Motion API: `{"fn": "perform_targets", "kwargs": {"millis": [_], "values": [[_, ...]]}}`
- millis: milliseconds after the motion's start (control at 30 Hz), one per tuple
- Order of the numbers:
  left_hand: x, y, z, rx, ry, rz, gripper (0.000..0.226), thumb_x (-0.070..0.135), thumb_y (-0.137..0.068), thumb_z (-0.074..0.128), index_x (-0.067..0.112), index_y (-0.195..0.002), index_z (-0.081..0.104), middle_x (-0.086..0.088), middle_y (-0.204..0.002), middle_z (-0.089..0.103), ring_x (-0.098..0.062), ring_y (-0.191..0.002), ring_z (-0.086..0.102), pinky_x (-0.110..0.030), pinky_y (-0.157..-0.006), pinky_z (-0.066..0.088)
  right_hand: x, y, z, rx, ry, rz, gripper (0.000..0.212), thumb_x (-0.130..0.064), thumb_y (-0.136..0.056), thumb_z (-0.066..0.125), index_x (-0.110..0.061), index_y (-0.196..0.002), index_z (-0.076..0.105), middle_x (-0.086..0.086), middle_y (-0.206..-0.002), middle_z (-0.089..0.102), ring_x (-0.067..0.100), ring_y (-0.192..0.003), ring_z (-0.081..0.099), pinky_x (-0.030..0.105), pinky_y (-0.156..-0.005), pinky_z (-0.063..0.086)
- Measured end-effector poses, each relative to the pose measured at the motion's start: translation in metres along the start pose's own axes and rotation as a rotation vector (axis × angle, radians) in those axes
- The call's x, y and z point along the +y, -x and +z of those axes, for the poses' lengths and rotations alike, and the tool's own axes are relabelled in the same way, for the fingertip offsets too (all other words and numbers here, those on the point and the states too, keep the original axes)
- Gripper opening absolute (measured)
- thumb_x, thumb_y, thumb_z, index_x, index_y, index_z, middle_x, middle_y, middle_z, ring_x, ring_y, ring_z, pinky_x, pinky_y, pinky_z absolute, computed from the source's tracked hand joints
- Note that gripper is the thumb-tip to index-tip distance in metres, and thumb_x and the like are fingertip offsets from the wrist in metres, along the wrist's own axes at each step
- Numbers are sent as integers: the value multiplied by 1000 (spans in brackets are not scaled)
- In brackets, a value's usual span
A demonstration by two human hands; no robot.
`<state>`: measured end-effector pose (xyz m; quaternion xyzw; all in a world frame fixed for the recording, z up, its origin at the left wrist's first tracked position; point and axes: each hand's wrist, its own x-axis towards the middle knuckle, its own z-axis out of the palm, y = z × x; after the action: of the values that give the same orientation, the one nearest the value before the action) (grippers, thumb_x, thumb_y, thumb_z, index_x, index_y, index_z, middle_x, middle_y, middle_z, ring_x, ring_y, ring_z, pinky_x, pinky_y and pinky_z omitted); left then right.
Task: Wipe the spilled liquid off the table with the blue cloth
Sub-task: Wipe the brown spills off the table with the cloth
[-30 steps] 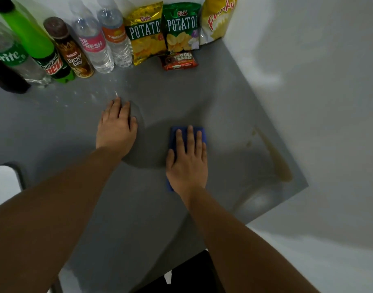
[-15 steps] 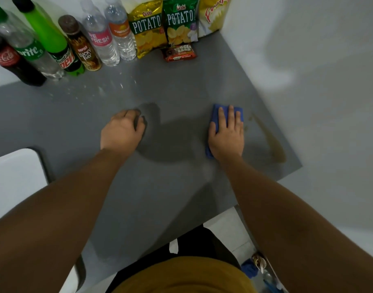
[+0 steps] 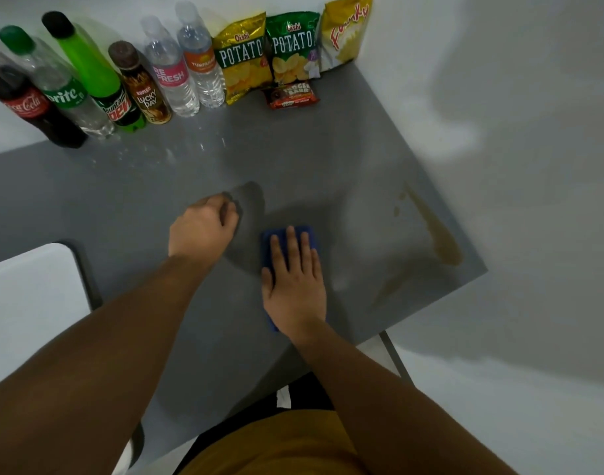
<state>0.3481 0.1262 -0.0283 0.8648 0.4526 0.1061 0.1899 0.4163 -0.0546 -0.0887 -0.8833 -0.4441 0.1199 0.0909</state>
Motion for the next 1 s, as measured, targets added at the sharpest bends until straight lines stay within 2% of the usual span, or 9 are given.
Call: {"fn": "perform_targets", "kwargs": {"millis": [100, 233, 433, 600, 800, 1000], "values": [[-4, 0, 1, 17, -28, -2, 30, 38, -99, 51, 14, -107, 66, -20, -99, 68, -44, -87, 65, -44, -69, 51, 0, -26, -5, -16, -27, -89, 63, -51, -107, 19, -28, -164, 10, 0, -173, -4, 19, -159, -12, 37, -127, -8], [-1, 2, 2, 28, -27, 14, 30, 39, -99, 52, 15, -109, 67, -20, -99, 69, -45, -88, 65, -44, -69, 51, 14, -51, -14, 18, -33, -91, 62, -51, -106, 22, -29, -164, 15, -1, -173, 2, 20, -159, -6, 37, -129, -3], [12, 7, 1, 24, 0, 12, 29, 41, -98, 51, 16, -101, 66, -18, -96, 69, -44, -87, 65, -42, -69, 50, 45, -54, -26, 75, -24, 44, 63, -50, -106, 25, -25, -163, 22, 2, -173, 9, 22, -160, 0, 41, -130, 5], [18, 19, 1, -19, 51, 20, 27, 38, -99, 52, 17, -102, 68, -15, -97, 70, -42, -89, 65, -43, -71, 51, 81, -30, -34, 173, 1, 180, 60, -47, -107, 32, -22, -162, 29, 5, -171, 18, 27, -159, 11, 44, -129, 14], [21, 29, 0, -112, 45, 37, 32, 45, -99, 47, 22, -106, 67, -15, -98, 70, -41, -91, 66, -44, -76, 55, 103, 12, -31, 166, 40, 353, 63, -49, -107, 27, -24, -164, 19, 4, -173, 9, 26, -160, 3, 44, -130, 8], [22, 39, 5, -67, 55, 141, 29, 41, -99, 52, 19, -107, 69, -22, -91, 71, -46, -83, 67, -45, -69, 54, 79, 48, -17, 170, 33, 497, 64, -47, -108, 18, -21, -165, 9, 7, -173, -1, 29, -159, -3, 46, -130, 5]]}}
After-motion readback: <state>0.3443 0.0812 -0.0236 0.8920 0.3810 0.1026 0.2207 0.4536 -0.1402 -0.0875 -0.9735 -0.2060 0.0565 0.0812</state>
